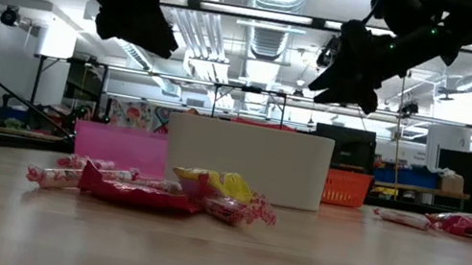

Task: Sort candy
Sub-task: Put the yellow candy into the orange bin

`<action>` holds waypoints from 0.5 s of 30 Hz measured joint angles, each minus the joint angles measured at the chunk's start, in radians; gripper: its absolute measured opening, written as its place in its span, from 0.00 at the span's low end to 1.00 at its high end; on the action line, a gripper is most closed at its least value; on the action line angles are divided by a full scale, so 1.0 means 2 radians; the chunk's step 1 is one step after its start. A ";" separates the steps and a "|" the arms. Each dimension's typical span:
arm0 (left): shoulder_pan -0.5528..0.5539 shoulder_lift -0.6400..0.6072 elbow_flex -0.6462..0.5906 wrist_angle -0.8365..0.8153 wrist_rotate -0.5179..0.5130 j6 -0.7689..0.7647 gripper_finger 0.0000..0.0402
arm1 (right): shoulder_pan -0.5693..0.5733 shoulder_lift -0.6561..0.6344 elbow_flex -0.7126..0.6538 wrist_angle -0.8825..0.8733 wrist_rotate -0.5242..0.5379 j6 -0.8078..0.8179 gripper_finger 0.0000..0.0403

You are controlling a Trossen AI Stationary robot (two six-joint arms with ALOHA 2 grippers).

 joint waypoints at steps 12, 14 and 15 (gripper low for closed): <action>-0.002 0.000 0.000 -0.001 0.000 -0.008 0.34 | -0.026 0.090 0.000 0.012 0.176 0.027 0.19; -0.002 0.000 0.000 -0.001 0.000 -0.008 0.34 | -0.036 0.116 0.003 0.015 0.176 0.027 0.15; -0.002 0.000 0.000 -0.001 0.000 -0.008 0.34 | -0.042 0.128 0.005 0.015 0.176 0.027 0.13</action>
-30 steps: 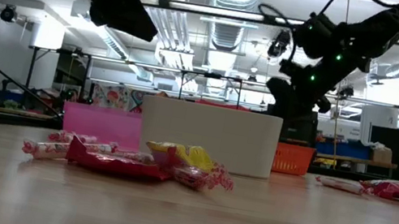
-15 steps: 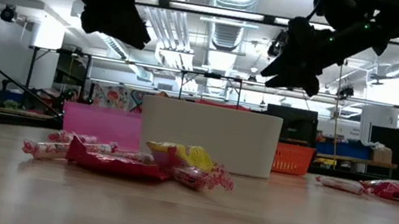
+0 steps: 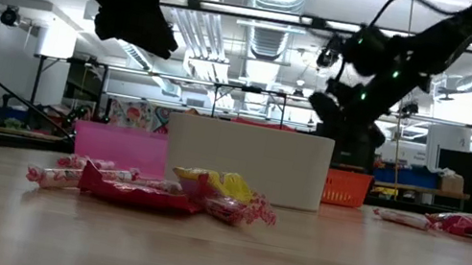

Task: Sort candy
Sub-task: Put the yellow candy into the orange bin

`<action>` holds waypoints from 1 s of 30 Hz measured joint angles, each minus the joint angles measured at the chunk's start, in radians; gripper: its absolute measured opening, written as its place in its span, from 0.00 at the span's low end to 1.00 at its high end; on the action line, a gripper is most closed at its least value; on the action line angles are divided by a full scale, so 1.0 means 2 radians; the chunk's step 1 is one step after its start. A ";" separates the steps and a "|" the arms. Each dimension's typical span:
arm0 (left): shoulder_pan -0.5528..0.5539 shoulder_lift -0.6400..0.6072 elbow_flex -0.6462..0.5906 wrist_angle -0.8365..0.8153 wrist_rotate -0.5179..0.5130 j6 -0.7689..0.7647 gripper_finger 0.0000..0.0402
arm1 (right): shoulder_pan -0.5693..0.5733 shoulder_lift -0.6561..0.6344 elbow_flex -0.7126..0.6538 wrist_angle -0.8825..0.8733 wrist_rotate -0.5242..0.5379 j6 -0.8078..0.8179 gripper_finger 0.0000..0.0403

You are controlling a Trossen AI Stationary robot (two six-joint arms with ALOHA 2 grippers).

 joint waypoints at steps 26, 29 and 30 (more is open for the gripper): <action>0.000 0.000 0.000 0.002 -0.001 0.014 0.34 | -0.011 0.047 0.123 -0.078 -0.012 -0.048 0.15; 0.000 0.000 0.000 0.002 -0.001 0.018 0.34 | -0.012 0.053 0.138 -0.083 -0.014 -0.058 0.20; 0.000 0.000 0.000 0.002 -0.001 0.018 0.34 | -0.014 0.054 0.145 -0.090 -0.022 -0.058 0.20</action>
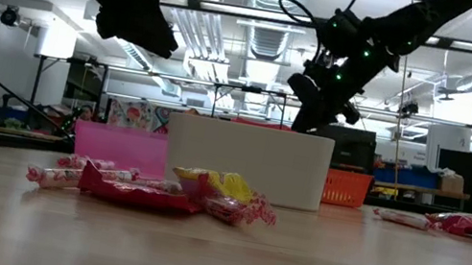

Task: Sort candy
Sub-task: Put the yellow candy into the orange bin

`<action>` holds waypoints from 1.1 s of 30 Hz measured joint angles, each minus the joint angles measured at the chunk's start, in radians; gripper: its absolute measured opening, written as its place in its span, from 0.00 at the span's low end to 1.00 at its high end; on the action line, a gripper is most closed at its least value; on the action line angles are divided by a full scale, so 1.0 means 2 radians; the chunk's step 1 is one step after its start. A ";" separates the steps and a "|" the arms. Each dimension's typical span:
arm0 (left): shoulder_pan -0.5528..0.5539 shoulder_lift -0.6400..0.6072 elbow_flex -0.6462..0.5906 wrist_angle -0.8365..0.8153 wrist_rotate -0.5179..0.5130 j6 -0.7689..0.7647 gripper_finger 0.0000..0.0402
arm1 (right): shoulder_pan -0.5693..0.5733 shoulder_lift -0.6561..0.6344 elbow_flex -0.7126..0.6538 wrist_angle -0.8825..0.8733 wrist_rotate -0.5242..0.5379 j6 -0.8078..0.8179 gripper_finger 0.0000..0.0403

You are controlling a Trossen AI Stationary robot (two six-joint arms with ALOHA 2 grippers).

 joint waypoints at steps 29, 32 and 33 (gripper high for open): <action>0.000 0.000 0.000 -0.001 0.000 0.004 0.34 | -0.013 0.061 0.017 -0.058 -0.053 0.024 0.02; 0.000 0.000 0.000 -0.003 0.000 0.004 0.34 | -0.013 0.061 0.016 -0.064 -0.052 0.023 0.02; 0.000 0.000 0.000 -0.004 0.000 0.004 0.34 | -0.013 0.061 0.015 -0.067 -0.052 0.023 0.02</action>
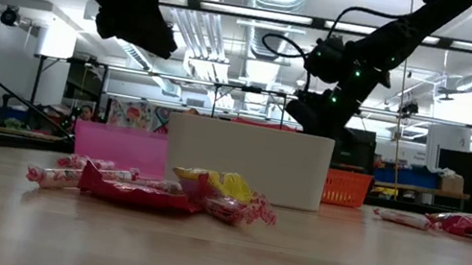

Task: Sort candy
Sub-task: Put the yellow candy into the orange bin

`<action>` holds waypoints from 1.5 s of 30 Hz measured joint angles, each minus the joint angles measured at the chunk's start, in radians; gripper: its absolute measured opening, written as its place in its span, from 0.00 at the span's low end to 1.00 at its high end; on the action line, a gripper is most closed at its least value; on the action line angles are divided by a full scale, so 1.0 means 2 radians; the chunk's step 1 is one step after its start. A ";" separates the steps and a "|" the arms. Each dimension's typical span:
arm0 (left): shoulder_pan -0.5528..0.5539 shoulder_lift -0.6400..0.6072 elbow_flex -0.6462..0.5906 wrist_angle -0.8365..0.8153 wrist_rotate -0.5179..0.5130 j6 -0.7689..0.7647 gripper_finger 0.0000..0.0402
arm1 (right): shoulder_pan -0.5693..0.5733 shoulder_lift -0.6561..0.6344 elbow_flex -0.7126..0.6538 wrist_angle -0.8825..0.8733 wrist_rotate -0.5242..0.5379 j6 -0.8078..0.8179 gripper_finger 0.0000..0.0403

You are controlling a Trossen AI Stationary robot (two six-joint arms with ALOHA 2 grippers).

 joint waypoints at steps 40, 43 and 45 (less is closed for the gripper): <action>0.000 0.000 0.000 -0.004 0.000 -0.002 0.34 | 0.000 0.000 -0.027 -0.050 0.053 -0.027 0.02; 0.000 0.000 0.000 -0.004 0.000 -0.005 0.34 | 0.000 -0.003 -0.028 -0.058 0.053 -0.027 0.02; 0.000 0.000 0.000 -0.004 0.001 -0.005 0.34 | 0.000 -0.009 -0.027 -0.057 0.053 -0.030 0.02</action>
